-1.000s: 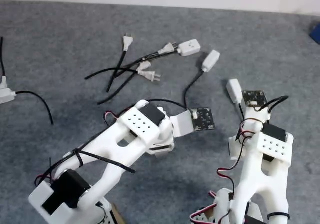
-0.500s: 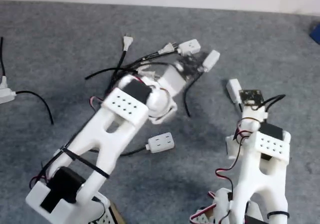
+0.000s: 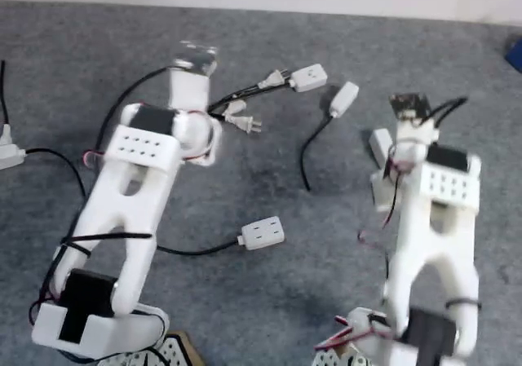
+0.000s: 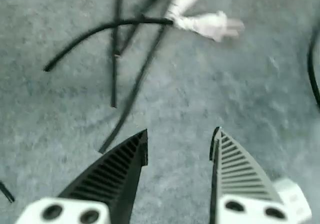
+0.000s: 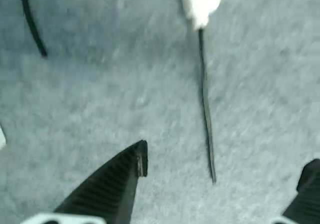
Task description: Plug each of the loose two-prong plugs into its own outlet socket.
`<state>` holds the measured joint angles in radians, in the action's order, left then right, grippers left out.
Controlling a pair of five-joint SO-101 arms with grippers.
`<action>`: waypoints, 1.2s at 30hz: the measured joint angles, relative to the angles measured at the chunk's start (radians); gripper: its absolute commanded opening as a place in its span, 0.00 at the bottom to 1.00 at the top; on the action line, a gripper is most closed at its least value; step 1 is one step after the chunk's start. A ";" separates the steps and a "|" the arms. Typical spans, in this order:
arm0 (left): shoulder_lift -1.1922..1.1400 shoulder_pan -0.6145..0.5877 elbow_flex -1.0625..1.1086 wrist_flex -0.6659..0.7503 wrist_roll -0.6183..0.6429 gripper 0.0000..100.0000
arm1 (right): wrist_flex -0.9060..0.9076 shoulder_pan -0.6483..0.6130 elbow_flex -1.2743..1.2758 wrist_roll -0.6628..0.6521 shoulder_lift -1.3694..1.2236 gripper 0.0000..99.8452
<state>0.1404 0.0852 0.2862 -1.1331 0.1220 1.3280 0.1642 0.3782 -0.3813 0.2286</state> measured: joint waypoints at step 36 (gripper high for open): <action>-0.002 -0.304 0.187 0.400 0.095 0.21 | 0.216 -0.678 -1.536 -0.204 -1.247 0.44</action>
<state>0.1389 -0.2186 0.4733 -0.7327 0.2171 1.5443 -0.5140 -1.1577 -0.5854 -1.0188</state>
